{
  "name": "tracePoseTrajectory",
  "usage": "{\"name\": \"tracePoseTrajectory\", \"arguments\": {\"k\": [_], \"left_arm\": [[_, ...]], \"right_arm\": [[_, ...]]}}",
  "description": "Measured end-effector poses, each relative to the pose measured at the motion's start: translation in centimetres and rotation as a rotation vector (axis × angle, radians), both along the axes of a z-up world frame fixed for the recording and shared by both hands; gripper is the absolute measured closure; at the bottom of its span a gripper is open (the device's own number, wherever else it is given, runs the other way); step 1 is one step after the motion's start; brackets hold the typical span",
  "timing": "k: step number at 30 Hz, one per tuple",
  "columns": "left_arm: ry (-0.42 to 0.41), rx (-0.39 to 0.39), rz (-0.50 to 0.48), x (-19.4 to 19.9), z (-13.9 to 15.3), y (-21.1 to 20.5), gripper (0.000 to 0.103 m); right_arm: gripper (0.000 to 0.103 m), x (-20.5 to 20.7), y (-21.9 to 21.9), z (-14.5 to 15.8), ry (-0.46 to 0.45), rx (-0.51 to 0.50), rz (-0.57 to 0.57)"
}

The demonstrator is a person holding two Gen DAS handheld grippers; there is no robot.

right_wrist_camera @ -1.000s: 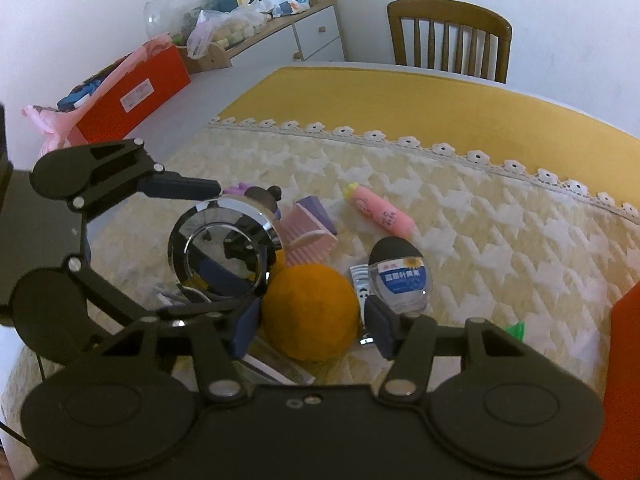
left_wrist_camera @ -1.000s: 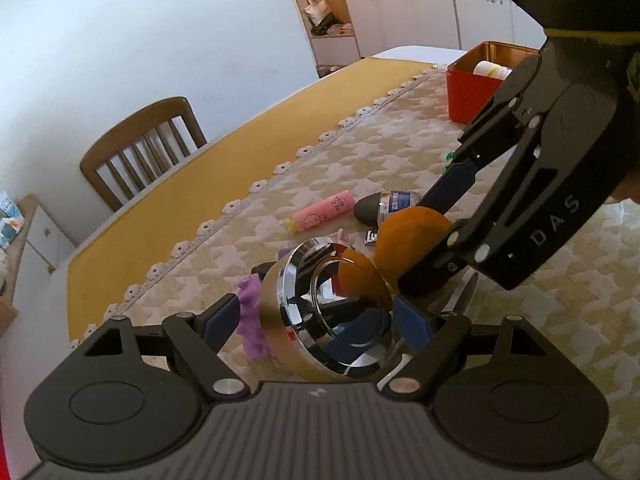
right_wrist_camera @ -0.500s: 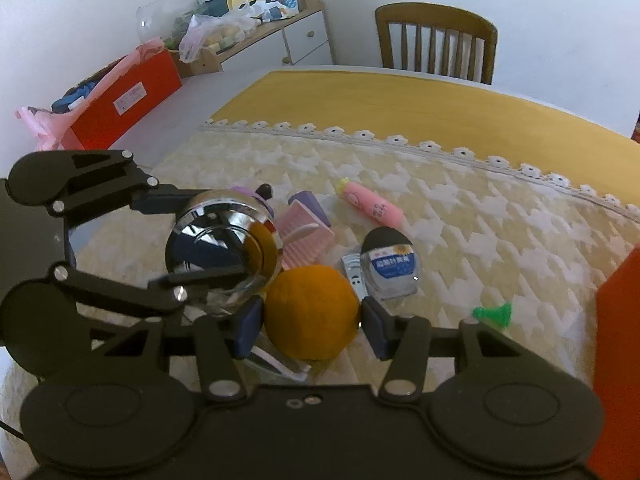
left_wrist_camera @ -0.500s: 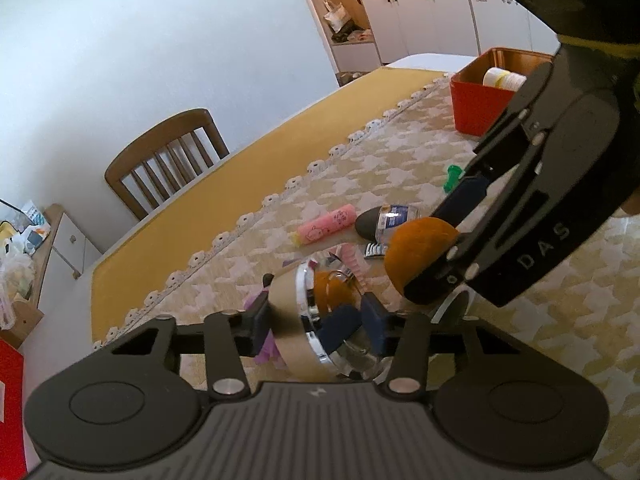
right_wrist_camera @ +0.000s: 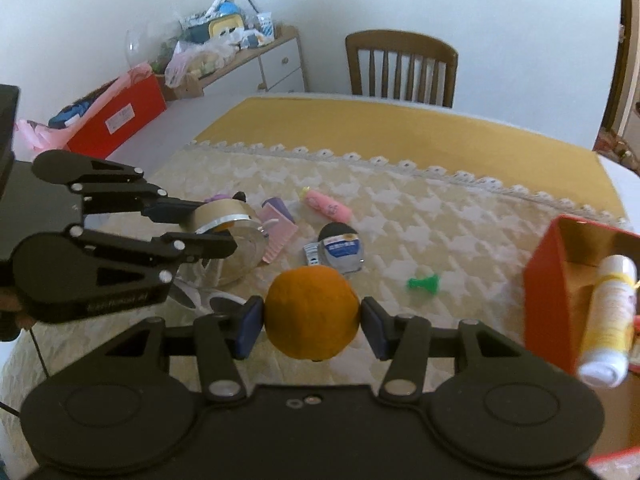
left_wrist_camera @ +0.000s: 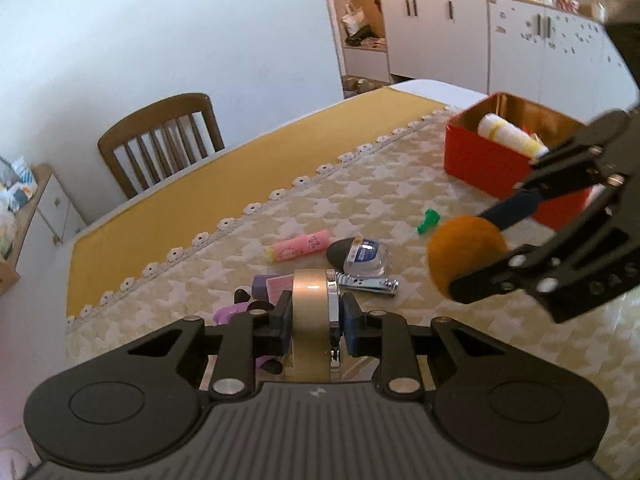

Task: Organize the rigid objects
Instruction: 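Carry the tape roll and orange into the red tin and release both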

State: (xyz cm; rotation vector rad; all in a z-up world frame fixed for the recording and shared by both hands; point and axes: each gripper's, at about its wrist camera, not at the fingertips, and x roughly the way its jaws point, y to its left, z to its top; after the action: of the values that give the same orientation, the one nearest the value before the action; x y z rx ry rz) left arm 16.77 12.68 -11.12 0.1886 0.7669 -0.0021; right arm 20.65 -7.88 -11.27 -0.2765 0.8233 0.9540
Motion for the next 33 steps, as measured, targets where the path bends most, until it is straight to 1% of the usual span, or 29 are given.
{"name": "tracePoseTrajectory", "arguments": {"k": [6,11,17,25,30,33], "left_arm": [[-0.023,-0.06,0.038,-0.1,2.4,-0.7,0.079],[-0.047,-0.111,0.028,-0.2,4.8,-2.5,0.079],[-0.071,-0.16,0.011,0.3,6.9,-5.4,0.079],[-0.1,-0.198,-0.026,2.6,9.1,-9.7,0.079],[-0.113,-0.194,-0.07,4.9,9.5,-13.3,0.081],[-0.104,-0.203,-0.088,6.5,9.3,-15.4,0.082]], "right_arm": [[0.051,-0.3,-2.8,1.9,-0.023,0.005,-0.039],[0.051,-0.4,-5.3,3.7,-0.042,0.018,-0.061],[0.051,-0.2,-8.7,5.8,-0.077,0.048,-0.085],[0.051,1.8,-13.6,6.6,-0.107,0.044,-0.144],[0.051,3.7,-16.4,6.4,-0.107,0.038,-0.188],[0.051,4.7,-17.9,6.0,-0.108,0.036,-0.211]]}}
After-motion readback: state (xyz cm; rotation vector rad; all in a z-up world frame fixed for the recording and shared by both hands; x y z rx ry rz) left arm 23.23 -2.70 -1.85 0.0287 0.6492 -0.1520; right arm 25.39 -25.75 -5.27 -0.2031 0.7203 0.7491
